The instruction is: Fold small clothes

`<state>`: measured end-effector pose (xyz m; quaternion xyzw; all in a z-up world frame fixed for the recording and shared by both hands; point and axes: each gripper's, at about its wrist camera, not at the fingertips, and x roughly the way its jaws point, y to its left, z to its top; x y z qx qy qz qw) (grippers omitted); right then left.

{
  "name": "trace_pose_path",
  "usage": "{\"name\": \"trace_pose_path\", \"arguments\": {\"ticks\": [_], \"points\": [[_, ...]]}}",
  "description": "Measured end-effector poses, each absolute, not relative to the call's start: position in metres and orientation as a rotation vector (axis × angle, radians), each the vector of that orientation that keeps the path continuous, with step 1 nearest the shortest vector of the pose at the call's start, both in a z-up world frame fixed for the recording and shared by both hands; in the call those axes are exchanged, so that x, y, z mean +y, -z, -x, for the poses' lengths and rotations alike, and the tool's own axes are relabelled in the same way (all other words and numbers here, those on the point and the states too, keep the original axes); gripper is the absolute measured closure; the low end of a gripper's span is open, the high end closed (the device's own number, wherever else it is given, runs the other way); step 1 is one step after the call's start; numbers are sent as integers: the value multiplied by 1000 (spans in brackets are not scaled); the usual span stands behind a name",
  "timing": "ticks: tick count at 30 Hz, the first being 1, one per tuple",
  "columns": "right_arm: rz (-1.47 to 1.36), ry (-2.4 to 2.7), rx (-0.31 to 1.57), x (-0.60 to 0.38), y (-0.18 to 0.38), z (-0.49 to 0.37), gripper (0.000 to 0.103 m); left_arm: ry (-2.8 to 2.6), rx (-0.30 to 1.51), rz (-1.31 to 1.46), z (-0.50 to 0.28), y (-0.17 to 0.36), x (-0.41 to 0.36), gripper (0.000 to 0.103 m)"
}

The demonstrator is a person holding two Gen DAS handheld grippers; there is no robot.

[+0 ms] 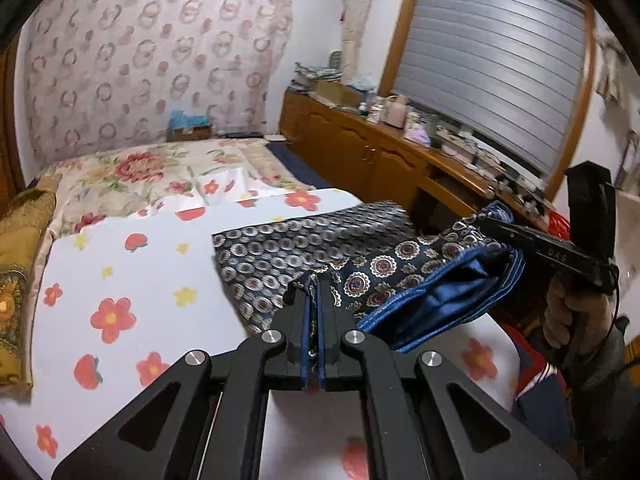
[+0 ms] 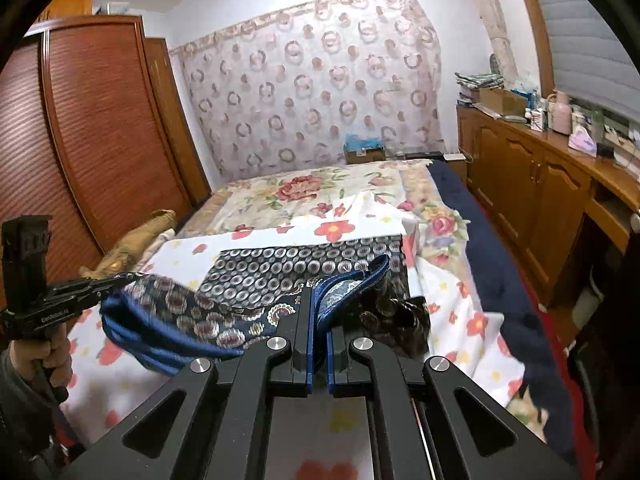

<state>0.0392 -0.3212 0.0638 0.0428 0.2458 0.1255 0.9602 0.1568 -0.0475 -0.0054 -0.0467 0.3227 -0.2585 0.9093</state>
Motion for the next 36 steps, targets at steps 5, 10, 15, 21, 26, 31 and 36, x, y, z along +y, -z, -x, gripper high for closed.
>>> {"name": "trace_pose_path", "arguments": {"ticks": [5, 10, 15, 21, 26, 31, 36], "points": [[-59, -251, 518, -315, -59, -78, 99, 514, 698, 107, -190, 18, -43, 99], [-44, -262, 538, -311, -65, -99, 99, 496, 713, 132, -213, 23, -39, 99], [-38, -255, 533, -314, -71, -122, 95, 468, 751, 113, -240, 32, -42, 99], [2, -240, 558, -311, -64, -140, 74, 457, 783, 115, -264, 41, -44, 99], [70, -146, 532, -317, -75, -137, 57, 455, 810, 121, -285, 50, -45, 99], [65, -148, 552, -327, -71, -129, 55, 475, 840, 134, -294, 53, -44, 99], [107, -178, 605, -327, -59, -124, 55, 525, 843, 90, -294, 49, -47, 83]]}}
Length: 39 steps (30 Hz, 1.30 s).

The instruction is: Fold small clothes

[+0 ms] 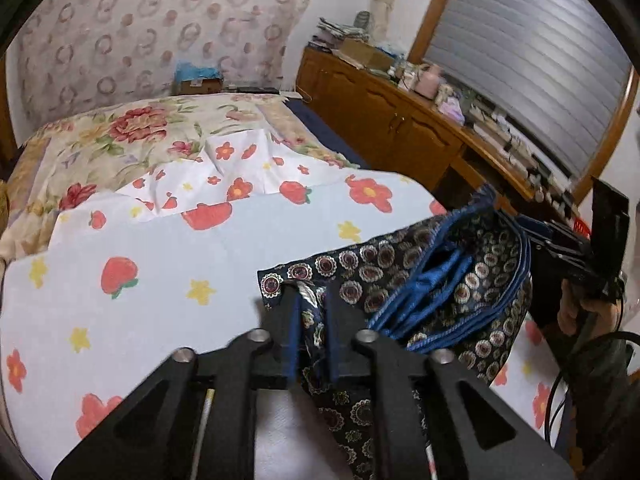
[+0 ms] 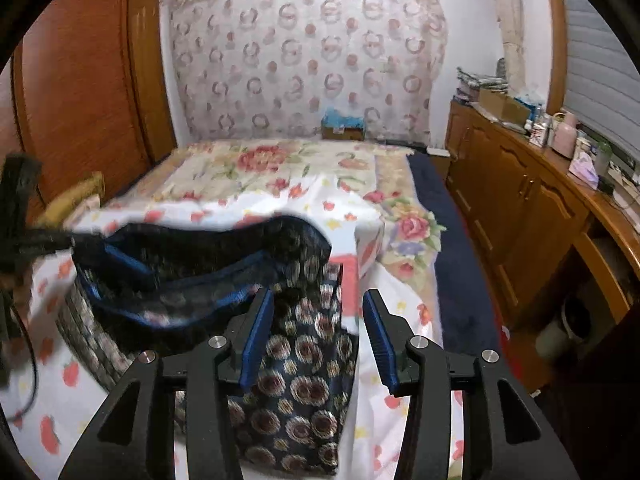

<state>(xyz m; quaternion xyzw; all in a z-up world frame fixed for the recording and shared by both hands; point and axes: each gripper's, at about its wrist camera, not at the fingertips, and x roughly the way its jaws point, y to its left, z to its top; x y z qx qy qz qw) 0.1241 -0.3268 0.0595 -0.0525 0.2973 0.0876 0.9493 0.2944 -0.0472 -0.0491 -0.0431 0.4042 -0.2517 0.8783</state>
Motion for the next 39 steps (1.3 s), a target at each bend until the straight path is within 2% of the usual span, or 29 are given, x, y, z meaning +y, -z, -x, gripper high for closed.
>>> {"name": "trace_pose_path", "arguments": {"ticks": [1, 2, 4, 7, 11, 14, 15, 16, 17, 19, 25, 33, 35, 36, 38, 39], "points": [[117, -177, 624, -326, -58, -127, 55, 534, 841, 83, -294, 48, -48, 72], [120, -176, 641, -325, -58, -131, 55, 540, 835, 75, -292, 47, -48, 57], [127, -191, 668, -322, -59, -137, 55, 504, 802, 35, -287, 43, -48, 46], [139, -207, 686, -314, -62, -141, 55, 507, 781, 38, -284, 38, -41, 38], [143, -234, 692, -314, -73, -154, 55, 505, 786, 27, -281, 37, -33, 33], [137, -270, 695, -311, -78, -162, 56, 502, 793, 26, -277, 39, -24, 32], [136, -284, 695, -313, -79, -164, 63, 499, 794, 27, -276, 39, -21, 32], [133, -313, 690, -314, -79, -165, 85, 496, 793, 29, -274, 40, -18, 32], [130, -332, 686, -316, -79, -166, 96, 494, 793, 33, -274, 40, -16, 32], [116, -322, 675, -320, -80, -167, 99, 494, 798, 47, -274, 42, -12, 30], [13, -243, 680, -350, -74, -170, 99, 500, 831, 41, -289, 51, -23, 30], [22, -205, 695, -346, -78, -168, 99, 500, 909, 25, -323, 70, -38, 30], [14, -205, 703, -348, -78, -170, 83, 510, 916, 35, -326, 72, -39, 31], [18, -198, 709, -346, -75, -174, 78, 529, 913, 40, -326, 72, -41, 33], [-12, -230, 710, -344, -71, -179, 70, 553, 918, 41, -326, 72, -44, 47], [-27, -235, 707, -344, -69, -179, 66, 553, 925, 39, -327, 73, -46, 49]]}}
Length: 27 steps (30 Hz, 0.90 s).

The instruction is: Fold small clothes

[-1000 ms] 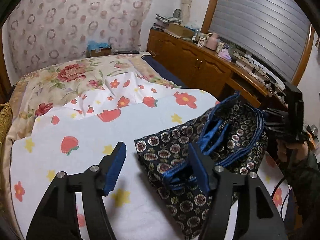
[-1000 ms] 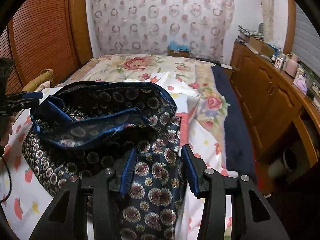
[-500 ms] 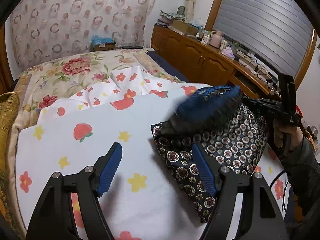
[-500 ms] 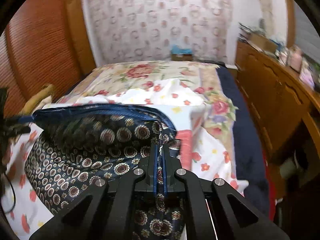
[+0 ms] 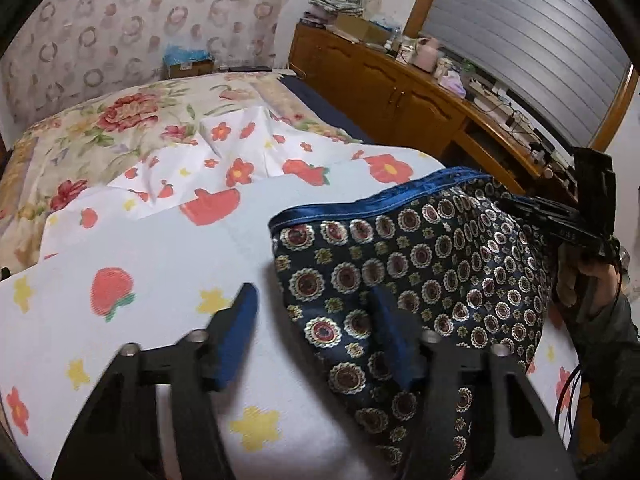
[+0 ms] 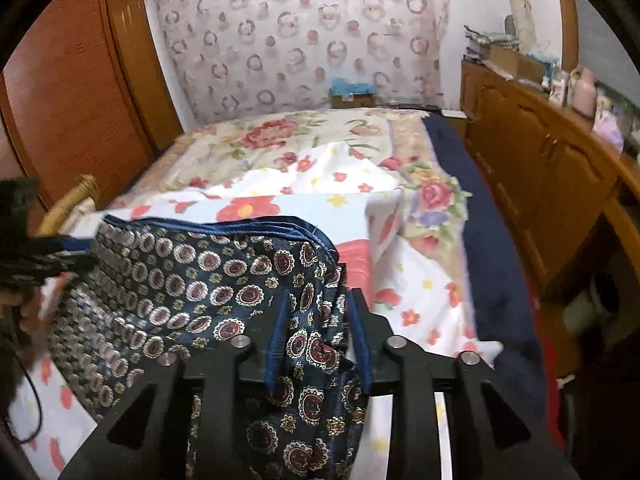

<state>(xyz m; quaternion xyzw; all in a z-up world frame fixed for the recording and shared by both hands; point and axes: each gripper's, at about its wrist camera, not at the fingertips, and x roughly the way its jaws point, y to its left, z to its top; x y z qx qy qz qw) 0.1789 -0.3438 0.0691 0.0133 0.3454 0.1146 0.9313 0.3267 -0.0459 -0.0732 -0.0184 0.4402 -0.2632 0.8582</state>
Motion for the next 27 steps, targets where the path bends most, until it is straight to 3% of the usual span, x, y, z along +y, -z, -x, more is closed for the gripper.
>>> {"name": "trace_pose_path", "arguments": {"ticks": [2, 11, 12, 13, 14, 27], "points": [[-33, -226, 708, -345, -67, -181, 60, 561, 930, 41, -327, 75, -49, 59], [-36, -215, 690, -348, -71, -170, 53, 580, 962, 87, -328, 83, -53, 60], [-35, -219, 690, -348, -70, -169, 52, 590, 962, 92, -326, 83, -53, 66], [-29, -224, 688, -347, -71, -167, 49, 604, 962, 102, -325, 83, -53, 86], [-21, -228, 687, -346, -71, -166, 48, 617, 968, 109, -324, 84, -54, 94], [52, -326, 679, -297, -78, -185, 40, 469, 782, 56, -276, 19, 23, 97]]}}
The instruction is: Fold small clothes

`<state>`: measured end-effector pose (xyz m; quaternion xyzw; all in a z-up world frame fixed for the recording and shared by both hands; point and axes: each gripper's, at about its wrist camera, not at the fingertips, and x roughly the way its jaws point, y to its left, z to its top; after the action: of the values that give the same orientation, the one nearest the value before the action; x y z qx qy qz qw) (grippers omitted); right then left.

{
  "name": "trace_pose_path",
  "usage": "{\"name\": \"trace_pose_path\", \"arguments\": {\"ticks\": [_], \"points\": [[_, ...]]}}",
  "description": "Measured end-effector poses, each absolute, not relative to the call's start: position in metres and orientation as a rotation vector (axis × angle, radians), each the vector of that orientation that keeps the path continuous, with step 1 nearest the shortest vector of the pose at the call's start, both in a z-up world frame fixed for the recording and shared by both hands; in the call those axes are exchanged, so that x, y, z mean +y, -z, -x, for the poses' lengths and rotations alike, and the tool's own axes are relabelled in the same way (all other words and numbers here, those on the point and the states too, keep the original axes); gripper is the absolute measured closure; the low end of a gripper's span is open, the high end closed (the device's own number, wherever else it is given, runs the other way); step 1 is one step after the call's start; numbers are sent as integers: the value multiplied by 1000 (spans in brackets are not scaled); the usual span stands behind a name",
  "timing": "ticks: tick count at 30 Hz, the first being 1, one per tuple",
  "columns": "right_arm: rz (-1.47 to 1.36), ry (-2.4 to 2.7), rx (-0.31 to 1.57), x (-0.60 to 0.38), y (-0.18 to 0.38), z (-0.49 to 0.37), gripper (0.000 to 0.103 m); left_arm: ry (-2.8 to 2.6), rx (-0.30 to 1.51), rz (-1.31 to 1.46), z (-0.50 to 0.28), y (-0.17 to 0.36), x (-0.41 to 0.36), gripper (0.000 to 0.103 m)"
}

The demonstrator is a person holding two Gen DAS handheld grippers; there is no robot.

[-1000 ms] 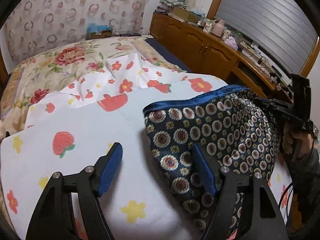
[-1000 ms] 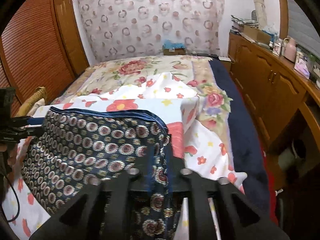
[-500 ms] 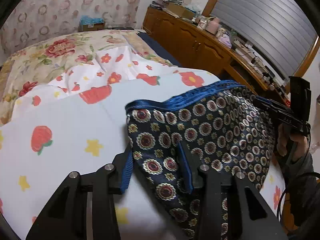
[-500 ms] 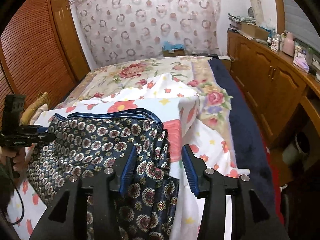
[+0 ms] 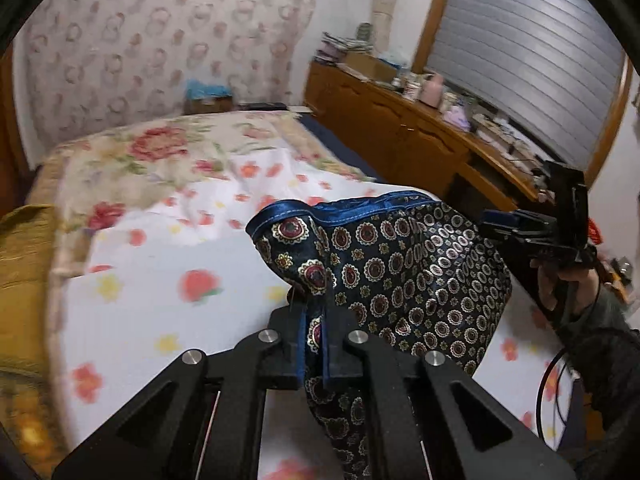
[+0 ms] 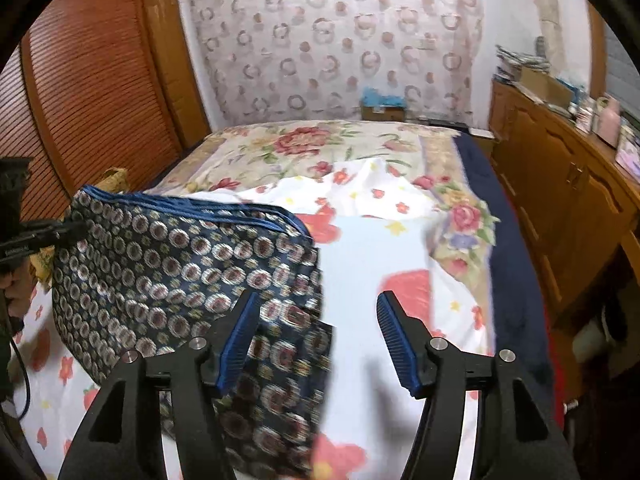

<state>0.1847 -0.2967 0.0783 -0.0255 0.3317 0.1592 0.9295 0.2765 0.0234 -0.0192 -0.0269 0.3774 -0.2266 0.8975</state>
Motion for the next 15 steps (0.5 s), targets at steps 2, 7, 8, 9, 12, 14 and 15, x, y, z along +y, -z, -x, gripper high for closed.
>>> {"name": "trace_pose_path", "arguments": {"ticks": [2, 7, 8, 9, 12, 14, 15], "points": [[63, -358, 685, -284, -76, -193, 40, 431, 781, 62, -274, 21, 41, 97], [85, -437, 732, -249, -65, -224, 39, 375, 799, 91, -270, 36, 71, 97], [86, -446, 745, -244, -61, -230, 39, 373, 804, 95, -270, 40, 72, 97], [86, -457, 759, -239, -58, -238, 39, 372, 805, 99, -269, 43, 72, 97], [84, -483, 805, -228, -46, -260, 39, 371, 801, 105, -268, 47, 72, 97], [73, -491, 829, -225, -42, -271, 39, 373, 798, 106, -270, 48, 71, 97], [65, -494, 842, -223, -45, -279, 39, 374, 795, 105, -269, 48, 71, 97]]}}
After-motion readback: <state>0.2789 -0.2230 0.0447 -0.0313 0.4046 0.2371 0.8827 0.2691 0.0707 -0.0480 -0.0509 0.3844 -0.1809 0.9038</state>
